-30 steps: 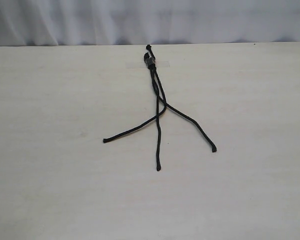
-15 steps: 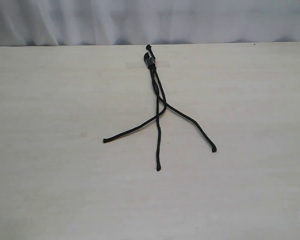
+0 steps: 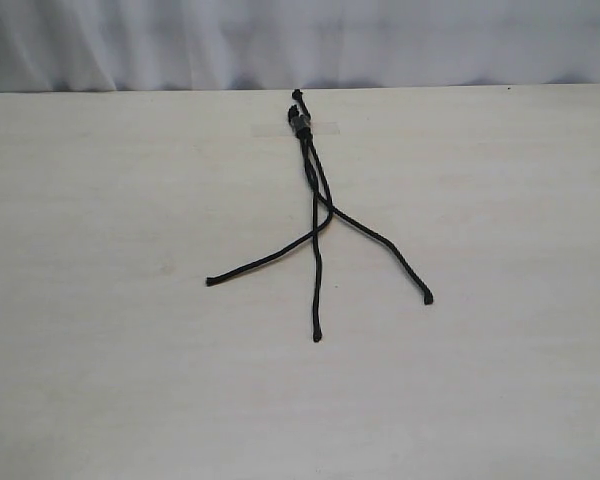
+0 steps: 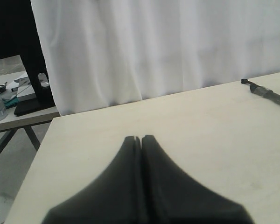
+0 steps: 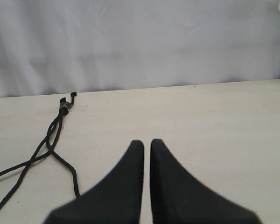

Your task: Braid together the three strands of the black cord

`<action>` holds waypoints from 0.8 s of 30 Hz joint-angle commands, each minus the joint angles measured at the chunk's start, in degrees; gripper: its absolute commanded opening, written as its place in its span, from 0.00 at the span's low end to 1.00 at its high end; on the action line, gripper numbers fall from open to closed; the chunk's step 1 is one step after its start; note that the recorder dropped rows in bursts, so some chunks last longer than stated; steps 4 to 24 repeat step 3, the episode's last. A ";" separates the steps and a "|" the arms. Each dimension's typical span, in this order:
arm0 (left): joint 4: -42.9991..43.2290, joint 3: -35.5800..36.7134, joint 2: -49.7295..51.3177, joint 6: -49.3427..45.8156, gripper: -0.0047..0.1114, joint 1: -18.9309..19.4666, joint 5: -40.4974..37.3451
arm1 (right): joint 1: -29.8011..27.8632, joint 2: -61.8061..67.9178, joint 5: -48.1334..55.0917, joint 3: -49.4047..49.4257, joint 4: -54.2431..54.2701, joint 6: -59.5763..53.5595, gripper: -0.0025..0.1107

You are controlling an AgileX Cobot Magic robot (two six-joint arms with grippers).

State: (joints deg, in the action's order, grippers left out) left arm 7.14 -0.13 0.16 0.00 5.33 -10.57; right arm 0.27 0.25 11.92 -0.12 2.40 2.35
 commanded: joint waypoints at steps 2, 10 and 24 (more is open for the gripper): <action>-0.34 0.13 -0.16 0.00 0.04 0.02 0.63 | -0.27 -0.25 0.11 0.12 0.18 0.19 0.06; -0.34 0.13 -0.16 0.00 0.04 0.02 0.63 | -0.27 -0.25 0.11 0.12 0.18 0.19 0.06; -0.34 0.13 -0.16 0.00 0.04 0.02 0.63 | -0.27 -0.25 0.11 0.12 0.18 0.19 0.06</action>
